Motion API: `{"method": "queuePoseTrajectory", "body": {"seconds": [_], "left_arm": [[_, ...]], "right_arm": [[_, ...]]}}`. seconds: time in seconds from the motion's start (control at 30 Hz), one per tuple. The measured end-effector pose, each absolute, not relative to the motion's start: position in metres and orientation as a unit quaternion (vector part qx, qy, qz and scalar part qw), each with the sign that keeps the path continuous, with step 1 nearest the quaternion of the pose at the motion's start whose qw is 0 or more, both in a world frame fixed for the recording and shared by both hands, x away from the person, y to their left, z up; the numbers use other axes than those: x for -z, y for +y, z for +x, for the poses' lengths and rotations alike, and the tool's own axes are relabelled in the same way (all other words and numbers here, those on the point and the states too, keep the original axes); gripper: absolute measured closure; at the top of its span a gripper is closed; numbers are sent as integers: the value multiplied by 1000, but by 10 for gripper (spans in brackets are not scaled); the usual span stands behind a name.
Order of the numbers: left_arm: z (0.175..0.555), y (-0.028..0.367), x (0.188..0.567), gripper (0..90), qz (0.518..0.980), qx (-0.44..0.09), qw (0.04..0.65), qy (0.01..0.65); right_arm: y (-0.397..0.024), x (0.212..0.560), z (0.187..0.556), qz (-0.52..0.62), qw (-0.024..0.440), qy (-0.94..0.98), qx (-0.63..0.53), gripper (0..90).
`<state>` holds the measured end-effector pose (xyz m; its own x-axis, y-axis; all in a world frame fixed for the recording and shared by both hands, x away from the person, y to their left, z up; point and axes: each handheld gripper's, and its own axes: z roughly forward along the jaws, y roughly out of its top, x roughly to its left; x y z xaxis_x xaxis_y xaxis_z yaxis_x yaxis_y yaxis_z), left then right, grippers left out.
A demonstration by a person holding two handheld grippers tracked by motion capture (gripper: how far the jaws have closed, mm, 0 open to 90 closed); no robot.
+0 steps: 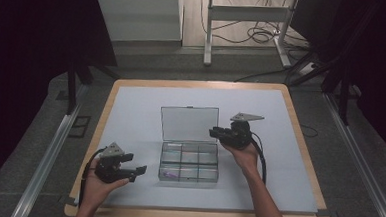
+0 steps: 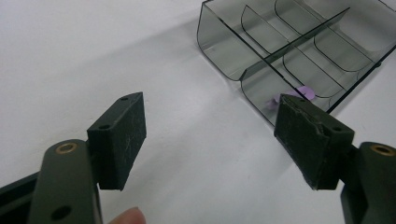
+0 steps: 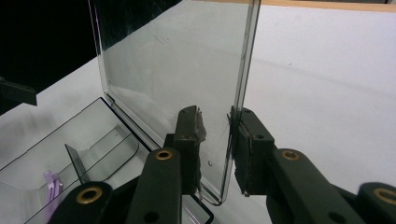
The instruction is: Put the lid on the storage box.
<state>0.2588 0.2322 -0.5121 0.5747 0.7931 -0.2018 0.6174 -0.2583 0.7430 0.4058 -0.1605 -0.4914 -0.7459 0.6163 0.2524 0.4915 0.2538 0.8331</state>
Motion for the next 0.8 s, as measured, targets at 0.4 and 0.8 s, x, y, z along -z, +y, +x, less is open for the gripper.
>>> {"method": "queuePoseTrajectory", "body": {"seconds": [0.4,0.8], "left_arm": [[258,233,512,256,785,-107,413,450],[258,233,511,256,785,-108,413,449]], "right_arm": [[-161,488,401,338,70,789,-508,718],[-160,486,399,328,72,787,-518,687]]}}
